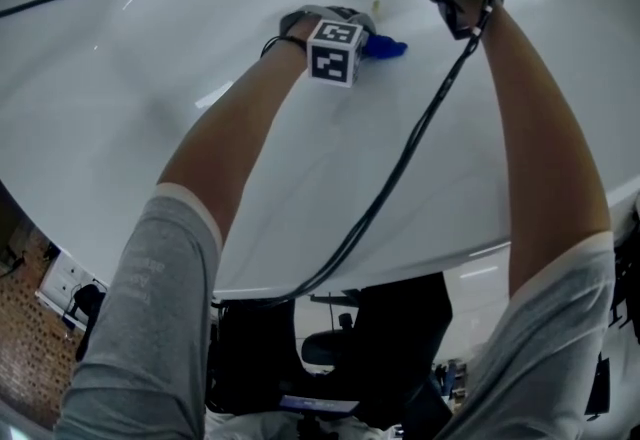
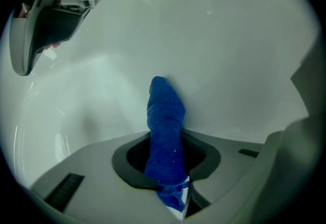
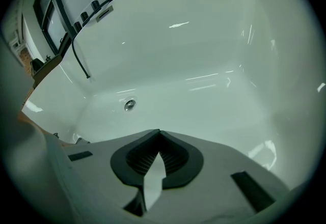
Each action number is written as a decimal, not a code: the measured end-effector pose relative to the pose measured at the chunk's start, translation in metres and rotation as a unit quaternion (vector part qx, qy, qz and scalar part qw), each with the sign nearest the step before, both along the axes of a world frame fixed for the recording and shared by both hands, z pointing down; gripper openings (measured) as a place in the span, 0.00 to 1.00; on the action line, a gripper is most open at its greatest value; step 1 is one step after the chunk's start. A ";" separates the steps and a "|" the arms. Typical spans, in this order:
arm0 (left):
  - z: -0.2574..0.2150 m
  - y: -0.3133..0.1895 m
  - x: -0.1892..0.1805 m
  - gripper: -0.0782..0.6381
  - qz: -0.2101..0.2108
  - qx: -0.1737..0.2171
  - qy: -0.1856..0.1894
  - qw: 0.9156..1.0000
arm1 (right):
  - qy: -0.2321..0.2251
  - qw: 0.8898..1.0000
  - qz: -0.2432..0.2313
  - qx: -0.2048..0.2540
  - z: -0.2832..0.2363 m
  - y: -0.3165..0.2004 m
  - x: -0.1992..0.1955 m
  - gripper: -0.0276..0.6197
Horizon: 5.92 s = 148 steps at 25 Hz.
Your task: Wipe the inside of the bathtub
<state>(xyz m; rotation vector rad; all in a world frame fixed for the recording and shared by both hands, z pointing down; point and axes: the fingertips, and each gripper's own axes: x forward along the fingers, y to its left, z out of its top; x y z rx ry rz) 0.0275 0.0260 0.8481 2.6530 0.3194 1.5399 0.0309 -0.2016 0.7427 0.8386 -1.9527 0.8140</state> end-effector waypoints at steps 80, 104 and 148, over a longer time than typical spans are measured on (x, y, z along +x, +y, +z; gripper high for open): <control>0.037 -0.106 -0.041 0.27 -0.180 0.052 -0.198 0.962 | -0.078 0.984 0.155 0.033 -0.015 -0.031 0.025 0.06; 0.020 0.012 -0.018 0.27 -0.056 -0.167 -0.157 0.972 | -0.080 0.985 0.152 0.031 -0.013 -0.031 0.024 0.06; -0.327 0.088 0.024 0.26 -0.115 -0.227 0.038 0.966 | -0.106 0.968 0.216 0.065 -0.347 0.075 0.097 0.06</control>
